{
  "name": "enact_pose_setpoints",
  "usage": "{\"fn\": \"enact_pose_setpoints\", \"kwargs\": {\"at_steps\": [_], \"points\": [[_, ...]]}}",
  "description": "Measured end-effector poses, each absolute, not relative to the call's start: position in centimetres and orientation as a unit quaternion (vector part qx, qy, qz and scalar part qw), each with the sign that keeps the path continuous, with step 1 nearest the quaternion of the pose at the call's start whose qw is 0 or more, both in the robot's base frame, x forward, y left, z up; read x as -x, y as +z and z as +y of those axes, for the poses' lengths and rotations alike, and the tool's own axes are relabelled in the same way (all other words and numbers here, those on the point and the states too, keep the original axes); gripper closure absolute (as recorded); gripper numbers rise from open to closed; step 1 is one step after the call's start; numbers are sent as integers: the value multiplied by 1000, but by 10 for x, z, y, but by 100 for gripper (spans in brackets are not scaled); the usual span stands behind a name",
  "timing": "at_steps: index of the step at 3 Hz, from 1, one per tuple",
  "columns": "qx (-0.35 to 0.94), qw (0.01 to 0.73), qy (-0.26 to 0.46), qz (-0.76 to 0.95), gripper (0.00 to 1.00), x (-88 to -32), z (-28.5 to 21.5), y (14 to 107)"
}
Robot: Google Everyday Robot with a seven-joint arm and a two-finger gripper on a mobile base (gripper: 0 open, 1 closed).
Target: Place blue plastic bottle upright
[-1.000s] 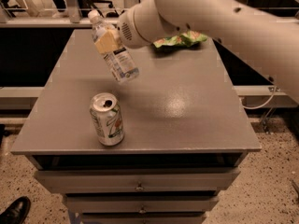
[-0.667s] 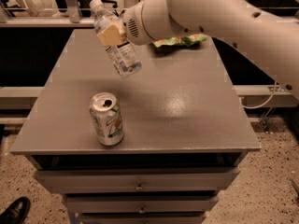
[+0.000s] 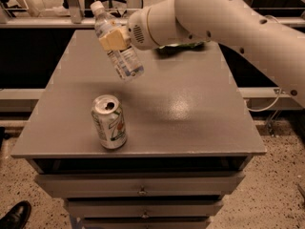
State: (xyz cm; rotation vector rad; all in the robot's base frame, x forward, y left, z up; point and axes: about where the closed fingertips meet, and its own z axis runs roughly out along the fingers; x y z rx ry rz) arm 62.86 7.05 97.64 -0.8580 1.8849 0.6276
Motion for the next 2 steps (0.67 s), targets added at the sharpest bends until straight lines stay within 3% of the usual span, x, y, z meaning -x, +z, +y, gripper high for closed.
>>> {"fn": "enact_pose_setpoints", "kwargs": {"at_steps": [2], "points": [[384,501,372,681,100,-636,48,970]]}}
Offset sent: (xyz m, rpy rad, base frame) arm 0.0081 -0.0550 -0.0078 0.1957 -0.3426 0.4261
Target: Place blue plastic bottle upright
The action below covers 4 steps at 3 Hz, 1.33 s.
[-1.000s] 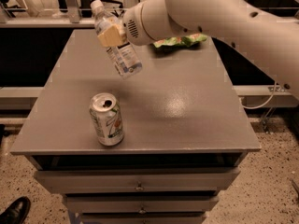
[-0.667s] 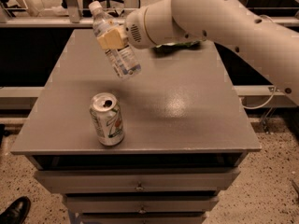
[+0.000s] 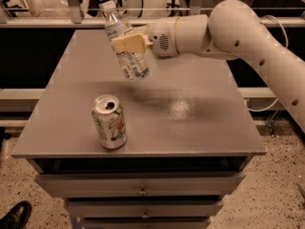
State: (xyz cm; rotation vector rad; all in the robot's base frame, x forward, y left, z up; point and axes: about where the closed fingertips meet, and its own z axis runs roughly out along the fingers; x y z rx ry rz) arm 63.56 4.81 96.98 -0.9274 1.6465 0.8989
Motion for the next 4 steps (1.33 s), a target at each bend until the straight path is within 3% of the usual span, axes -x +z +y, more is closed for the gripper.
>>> {"fn": "enact_pose_setpoints", "kwargs": {"at_steps": [4], "points": [[472,532,365,600,100,-628,9,962]]}}
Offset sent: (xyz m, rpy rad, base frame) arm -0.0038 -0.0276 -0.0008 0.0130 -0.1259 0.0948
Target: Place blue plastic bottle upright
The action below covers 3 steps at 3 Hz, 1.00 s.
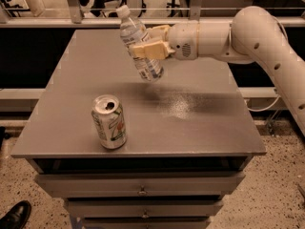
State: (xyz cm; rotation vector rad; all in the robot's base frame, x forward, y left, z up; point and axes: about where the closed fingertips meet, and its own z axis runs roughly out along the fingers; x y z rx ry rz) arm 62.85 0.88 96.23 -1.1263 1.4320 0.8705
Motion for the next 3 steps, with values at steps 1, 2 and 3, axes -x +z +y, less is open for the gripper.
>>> {"fn": "enact_pose_setpoints", "kwargs": {"at_steps": [1,2,3], "points": [[475,543,386,575,100,-622,-31,956],[455,559,413,556,100,-617,-51,950],[441,576,447,523,98,-612,-63,937]]}}
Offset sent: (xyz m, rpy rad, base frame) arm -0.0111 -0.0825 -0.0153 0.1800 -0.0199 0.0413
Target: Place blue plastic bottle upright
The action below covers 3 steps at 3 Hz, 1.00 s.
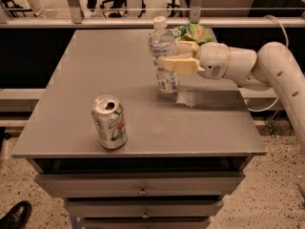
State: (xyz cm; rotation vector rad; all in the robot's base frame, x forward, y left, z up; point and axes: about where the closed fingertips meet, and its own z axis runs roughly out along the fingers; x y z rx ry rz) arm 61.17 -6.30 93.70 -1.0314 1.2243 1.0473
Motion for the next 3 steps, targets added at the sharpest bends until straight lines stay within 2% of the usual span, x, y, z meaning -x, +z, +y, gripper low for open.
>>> {"fn": "enact_pose_setpoints", "kwargs": {"at_steps": [3], "points": [[442,590,475,481,29,-585,-93,925]]}}
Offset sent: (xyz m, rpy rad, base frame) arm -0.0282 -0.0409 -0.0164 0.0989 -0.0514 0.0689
